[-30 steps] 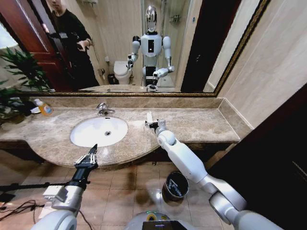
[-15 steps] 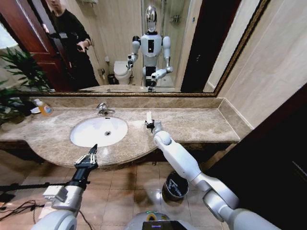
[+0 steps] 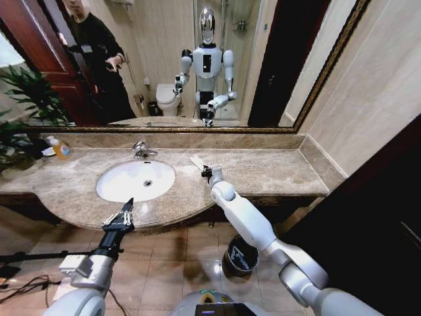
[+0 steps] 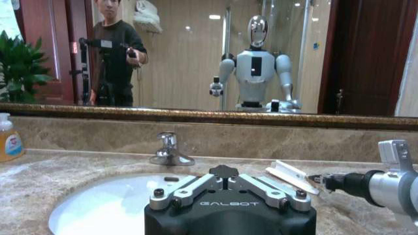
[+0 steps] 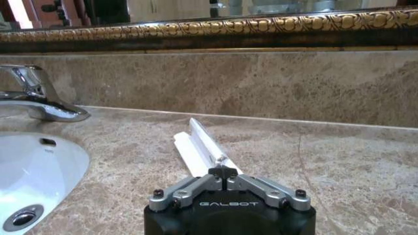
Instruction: Pick up the trash from the sink and place it in the trash bin.
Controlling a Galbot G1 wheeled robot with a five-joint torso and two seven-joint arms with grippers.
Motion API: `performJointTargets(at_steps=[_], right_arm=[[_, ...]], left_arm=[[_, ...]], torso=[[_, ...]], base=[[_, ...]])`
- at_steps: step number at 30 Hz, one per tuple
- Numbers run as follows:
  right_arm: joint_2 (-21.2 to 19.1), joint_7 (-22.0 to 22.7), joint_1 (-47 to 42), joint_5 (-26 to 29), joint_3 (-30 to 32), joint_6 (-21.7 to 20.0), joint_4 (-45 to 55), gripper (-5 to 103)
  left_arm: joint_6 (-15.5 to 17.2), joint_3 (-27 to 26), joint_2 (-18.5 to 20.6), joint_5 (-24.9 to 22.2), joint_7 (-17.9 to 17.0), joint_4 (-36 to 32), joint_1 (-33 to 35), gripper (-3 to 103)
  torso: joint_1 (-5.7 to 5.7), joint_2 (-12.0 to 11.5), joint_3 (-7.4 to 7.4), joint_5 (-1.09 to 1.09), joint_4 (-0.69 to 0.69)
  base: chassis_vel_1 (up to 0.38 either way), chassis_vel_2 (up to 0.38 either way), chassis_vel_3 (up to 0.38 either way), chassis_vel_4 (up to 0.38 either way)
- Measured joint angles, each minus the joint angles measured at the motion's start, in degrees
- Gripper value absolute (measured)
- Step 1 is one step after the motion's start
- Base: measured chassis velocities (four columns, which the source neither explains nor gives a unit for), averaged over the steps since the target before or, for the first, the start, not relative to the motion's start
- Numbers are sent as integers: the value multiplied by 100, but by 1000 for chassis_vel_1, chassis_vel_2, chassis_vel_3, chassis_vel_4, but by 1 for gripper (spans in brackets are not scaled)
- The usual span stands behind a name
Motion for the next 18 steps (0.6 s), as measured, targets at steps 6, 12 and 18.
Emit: performJointTargets(at_steps=[6,12,18], right_arm=[[-90,58,-64,-1,-7,34,205,0],[-446,223,-250,98,11,25,909,0],[-1208,424,-782,466,298,-112,2201,0]], left_arm=[[0,0,0,0,0,0,0,0],[0,0,0,0,0,0,0,0],[0,0,0,0,0,0,0,0]], torso=[[0,0,0,0,0],[0,0,0,1,0],[0,0,0,1,0]], base=[[0,0,0,0],[0,0,0,0],[0,0,0,0]])
